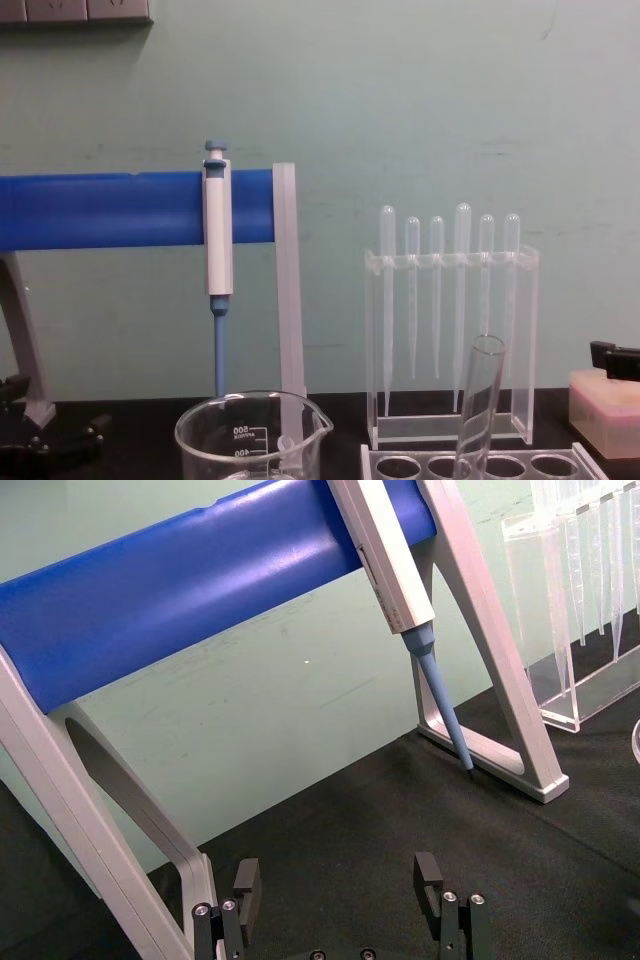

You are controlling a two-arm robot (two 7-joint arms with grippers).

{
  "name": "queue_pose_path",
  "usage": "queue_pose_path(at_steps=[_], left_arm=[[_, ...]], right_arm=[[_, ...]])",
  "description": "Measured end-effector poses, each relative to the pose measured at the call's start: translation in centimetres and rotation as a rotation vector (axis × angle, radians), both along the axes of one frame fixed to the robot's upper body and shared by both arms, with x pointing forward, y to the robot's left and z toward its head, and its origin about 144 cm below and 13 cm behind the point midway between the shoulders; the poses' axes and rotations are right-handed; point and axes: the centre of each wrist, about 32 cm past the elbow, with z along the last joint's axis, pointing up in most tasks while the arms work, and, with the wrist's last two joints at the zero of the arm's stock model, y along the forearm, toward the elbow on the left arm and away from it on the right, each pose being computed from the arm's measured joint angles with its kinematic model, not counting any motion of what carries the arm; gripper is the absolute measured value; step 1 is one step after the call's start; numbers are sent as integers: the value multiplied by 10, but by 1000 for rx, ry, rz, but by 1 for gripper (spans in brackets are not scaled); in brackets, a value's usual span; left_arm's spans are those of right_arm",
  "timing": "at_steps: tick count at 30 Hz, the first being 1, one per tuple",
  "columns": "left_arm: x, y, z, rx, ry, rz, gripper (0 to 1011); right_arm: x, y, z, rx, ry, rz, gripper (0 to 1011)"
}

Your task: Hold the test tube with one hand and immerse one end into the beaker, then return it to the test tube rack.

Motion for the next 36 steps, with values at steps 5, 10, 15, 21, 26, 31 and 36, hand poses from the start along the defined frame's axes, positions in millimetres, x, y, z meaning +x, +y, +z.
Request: queue_pose_path(at_steps=[5, 10, 15, 21, 26, 31, 36], left_arm=[[0, 0, 0, 0, 0, 0, 1000], [0, 0, 0, 0, 0, 0, 1000], [0, 0, 0, 0, 0, 0, 1000], [0, 0, 0, 0, 0, 0, 1000], [0, 0, 0, 0, 0, 0, 1000], [0, 0, 0, 0, 0, 0, 1000], [0, 0, 0, 0, 0, 0, 1000]], right_arm=[[0, 0, 1, 0, -2, 2, 1002], [0, 0, 1, -1, -3, 3, 1002], [0, 0, 1, 0, -4, 5, 1002], [0, 0, 1, 0, -4, 6, 1002], [0, 0, 1, 1, -5, 7, 1002], [0, 0, 1, 0, -5, 7, 1002], [0, 0, 1, 0, -5, 7, 1002]])
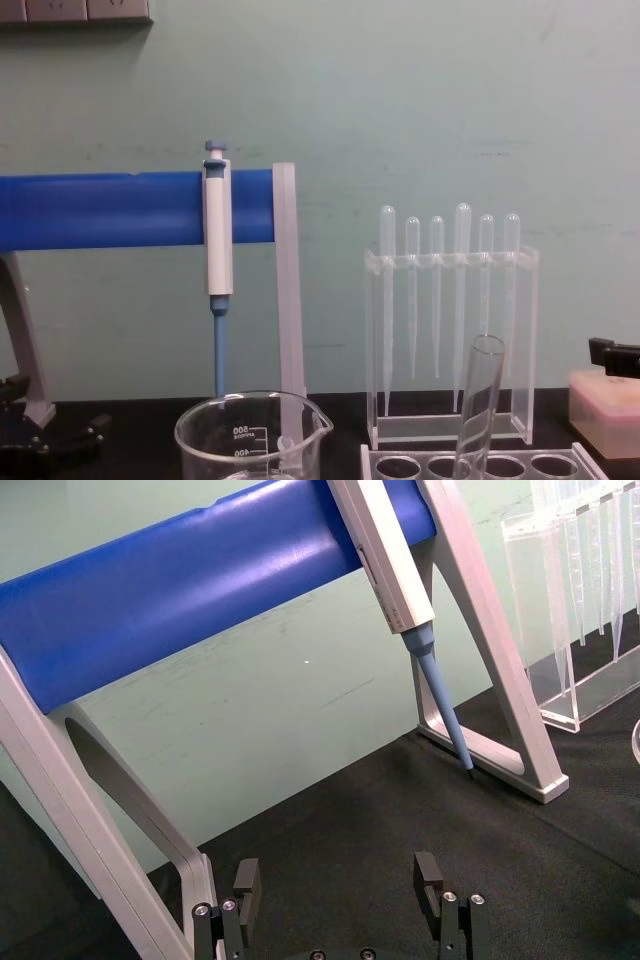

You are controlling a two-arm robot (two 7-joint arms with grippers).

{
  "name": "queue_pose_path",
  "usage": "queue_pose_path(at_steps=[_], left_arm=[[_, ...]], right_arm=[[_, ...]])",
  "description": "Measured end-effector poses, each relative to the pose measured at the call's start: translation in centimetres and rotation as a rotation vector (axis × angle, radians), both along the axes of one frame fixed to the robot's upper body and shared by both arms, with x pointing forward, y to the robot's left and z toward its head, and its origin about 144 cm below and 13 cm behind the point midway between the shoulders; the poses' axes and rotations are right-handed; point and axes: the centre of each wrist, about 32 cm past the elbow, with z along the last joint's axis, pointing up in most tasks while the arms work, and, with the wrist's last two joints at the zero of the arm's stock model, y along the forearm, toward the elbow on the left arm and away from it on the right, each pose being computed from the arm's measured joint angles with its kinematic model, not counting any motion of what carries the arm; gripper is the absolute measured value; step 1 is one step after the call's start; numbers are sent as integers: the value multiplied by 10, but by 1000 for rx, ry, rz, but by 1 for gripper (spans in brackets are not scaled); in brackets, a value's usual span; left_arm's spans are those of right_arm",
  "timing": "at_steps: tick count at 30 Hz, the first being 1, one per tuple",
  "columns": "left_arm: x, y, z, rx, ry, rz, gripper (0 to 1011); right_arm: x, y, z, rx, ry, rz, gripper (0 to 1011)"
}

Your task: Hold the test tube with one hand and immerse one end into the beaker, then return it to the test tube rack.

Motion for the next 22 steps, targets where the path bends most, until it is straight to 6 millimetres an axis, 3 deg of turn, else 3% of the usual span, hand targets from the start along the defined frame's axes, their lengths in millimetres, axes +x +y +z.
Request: queue_pose_path(at_steps=[22], left_arm=[[0, 0, 0, 0, 0, 0, 1000]], right_arm=[[0, 0, 0, 0, 0, 0, 1002]])
